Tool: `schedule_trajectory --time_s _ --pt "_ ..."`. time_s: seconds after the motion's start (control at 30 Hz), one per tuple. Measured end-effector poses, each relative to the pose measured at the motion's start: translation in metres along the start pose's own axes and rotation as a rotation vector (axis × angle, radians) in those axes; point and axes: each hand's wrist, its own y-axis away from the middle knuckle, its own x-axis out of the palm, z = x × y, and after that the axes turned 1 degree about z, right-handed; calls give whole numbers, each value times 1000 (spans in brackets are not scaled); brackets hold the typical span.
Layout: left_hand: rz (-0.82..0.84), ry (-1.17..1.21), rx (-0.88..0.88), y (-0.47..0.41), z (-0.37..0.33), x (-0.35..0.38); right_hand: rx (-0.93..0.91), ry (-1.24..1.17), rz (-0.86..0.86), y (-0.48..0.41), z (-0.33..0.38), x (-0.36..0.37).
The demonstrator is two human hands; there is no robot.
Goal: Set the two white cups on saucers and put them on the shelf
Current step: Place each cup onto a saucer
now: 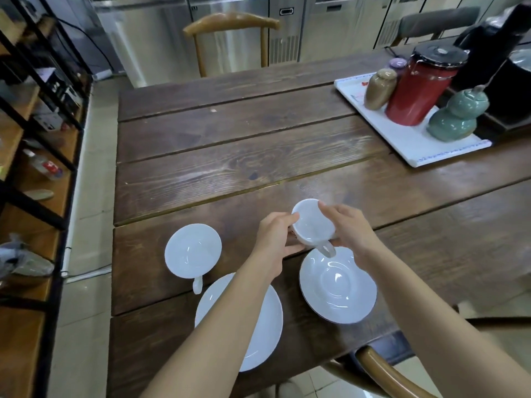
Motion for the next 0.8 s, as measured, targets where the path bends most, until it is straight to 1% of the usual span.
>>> schedule_trajectory --time_s 0.13,0.37,0.47,0.8 --pt "-6 -73 -74 8 15 16 30 66 -7 13 -15 -20" --pt "-12 -154 -157 22 43 39 120 21 17 34 -44 -43" --pt "-17 -172 -173 25 51 43 126 19 51 37 -54 -48" --pt "-44 -177 -208 31 63 47 160 51 71 36 -71 -51"
